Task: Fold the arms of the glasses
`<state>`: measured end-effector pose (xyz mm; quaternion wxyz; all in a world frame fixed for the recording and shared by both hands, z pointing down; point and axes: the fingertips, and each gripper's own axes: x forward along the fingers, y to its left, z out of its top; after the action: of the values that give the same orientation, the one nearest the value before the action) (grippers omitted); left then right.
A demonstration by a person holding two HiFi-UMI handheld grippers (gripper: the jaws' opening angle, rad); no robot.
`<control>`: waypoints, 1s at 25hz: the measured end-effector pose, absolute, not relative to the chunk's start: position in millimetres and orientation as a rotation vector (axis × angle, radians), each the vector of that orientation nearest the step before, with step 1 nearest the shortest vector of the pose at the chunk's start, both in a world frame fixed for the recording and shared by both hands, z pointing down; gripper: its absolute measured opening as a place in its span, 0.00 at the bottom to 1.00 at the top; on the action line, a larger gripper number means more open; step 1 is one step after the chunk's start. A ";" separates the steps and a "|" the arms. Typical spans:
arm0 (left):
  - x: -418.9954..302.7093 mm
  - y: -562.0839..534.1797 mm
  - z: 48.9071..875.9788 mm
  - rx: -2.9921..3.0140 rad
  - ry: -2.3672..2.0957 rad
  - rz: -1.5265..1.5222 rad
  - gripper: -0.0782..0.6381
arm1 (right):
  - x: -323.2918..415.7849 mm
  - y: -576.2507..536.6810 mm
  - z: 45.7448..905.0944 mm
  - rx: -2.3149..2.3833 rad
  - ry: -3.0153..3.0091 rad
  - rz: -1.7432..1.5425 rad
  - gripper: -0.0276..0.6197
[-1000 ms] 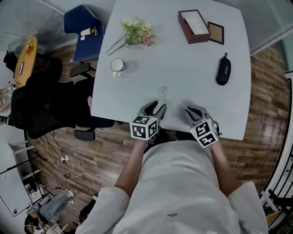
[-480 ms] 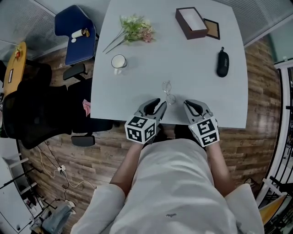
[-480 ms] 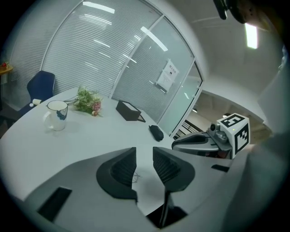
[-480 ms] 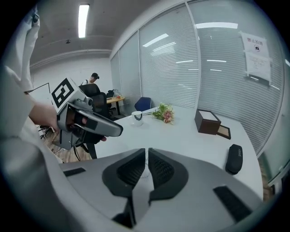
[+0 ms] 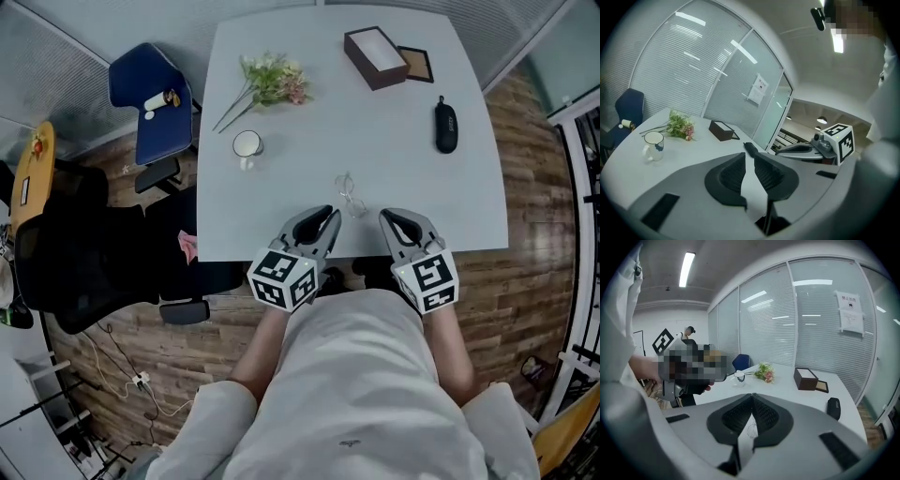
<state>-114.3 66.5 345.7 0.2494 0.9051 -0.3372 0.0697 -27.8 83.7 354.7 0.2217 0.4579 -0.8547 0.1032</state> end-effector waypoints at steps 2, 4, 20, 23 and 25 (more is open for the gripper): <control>-115.0 71.0 336.6 2.478 -0.902 0.170 0.20 | -27.4 86.7 339.4 1.298 -2.396 0.297 0.05; -116.2 77.1 327.7 2.487 -0.900 0.148 0.19 | -26.2 91.2 323.8 1.323 -2.429 0.303 0.05; -142.8 108.5 306.4 2.476 -1.004 0.090 0.15 | -43.9 121.7 292.5 1.276 -2.539 0.278 0.05; -141.4 114.6 303.1 2.487 -1.012 0.097 0.15 | -44.6 126.4 290.8 1.279 -2.543 0.279 0.05; -140.7 115.8 301.5 2.491 -1.015 0.095 0.15 | -45.1 128.4 290.0 1.277 -2.548 0.272 0.05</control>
<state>-140.7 115.8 301.5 0.2229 0.9022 -0.3676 0.0345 -45.1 128.4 290.0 0.1389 0.4416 -0.8814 0.0942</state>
